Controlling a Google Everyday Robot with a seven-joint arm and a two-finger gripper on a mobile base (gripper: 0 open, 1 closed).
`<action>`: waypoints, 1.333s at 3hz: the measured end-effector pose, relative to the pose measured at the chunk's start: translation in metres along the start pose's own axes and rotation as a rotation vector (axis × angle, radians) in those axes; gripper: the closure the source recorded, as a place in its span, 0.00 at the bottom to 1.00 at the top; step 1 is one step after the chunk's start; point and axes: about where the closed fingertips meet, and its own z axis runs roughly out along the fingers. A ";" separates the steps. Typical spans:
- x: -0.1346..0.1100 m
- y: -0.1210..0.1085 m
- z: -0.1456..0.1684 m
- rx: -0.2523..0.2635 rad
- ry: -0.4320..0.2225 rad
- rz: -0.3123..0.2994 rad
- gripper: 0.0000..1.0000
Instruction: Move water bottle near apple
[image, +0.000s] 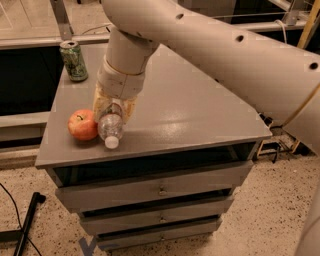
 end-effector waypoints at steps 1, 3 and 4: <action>-0.001 0.002 -0.003 0.007 0.008 0.002 0.74; -0.002 0.022 -0.033 0.125 0.092 0.039 0.28; -0.002 0.023 -0.034 0.125 0.093 0.042 0.05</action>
Offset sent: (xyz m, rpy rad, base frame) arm 0.0012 -0.0376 0.0261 0.1186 -0.0513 -0.0741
